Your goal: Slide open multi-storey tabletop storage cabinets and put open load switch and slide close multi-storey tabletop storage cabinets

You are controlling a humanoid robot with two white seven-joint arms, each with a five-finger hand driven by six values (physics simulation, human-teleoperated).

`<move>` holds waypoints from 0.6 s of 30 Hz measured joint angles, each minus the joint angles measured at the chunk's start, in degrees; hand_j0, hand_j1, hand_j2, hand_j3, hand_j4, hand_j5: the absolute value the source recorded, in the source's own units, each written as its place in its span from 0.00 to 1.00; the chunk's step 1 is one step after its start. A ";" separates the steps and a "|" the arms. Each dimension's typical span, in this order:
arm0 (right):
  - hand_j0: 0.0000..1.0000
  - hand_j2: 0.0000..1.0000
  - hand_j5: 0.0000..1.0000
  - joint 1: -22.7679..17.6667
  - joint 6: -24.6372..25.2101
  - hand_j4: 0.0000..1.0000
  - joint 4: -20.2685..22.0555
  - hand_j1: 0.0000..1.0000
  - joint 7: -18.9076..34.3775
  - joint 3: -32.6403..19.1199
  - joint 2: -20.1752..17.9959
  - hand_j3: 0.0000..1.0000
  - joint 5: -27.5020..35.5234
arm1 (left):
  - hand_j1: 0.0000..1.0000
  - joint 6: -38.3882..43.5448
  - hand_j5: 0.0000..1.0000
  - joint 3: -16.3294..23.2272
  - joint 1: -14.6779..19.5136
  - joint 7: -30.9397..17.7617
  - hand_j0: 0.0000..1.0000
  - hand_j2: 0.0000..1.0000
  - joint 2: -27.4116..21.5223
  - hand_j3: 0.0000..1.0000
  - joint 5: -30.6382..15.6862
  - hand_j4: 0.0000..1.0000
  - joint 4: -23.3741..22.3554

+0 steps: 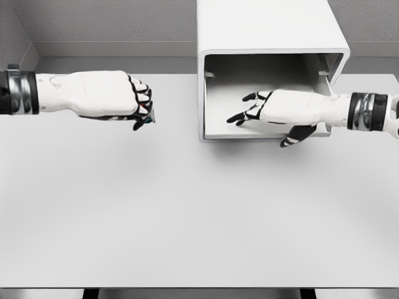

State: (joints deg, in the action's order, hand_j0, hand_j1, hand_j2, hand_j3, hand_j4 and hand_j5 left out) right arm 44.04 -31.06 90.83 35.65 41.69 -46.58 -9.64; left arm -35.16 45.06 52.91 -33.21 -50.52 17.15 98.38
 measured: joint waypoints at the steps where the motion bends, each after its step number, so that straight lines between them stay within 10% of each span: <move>1: 1.00 1.00 1.00 0.00 -0.52 1.00 0.34 1.00 -0.17 0.12 -0.21 1.00 -0.69 | 0.30 -0.01 0.30 0.00 0.09 0.00 0.30 0.30 0.41 0.30 -0.06 0.30 0.35; 18: 1.00 1.00 1.00 -2.91 -3.84 1.00 4.76 1.00 -0.16 -2.74 -2.64 1.00 -1.83 | 0.33 -0.02 0.33 -0.06 3.87 0.07 0.33 0.33 4.50 0.33 -0.87 0.33 1.56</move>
State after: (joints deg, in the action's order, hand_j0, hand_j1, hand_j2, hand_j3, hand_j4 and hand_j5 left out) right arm 41.13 -34.90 95.59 35.49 38.95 -49.22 -11.47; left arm -35.18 45.00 56.78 -33.15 -46.02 16.28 99.94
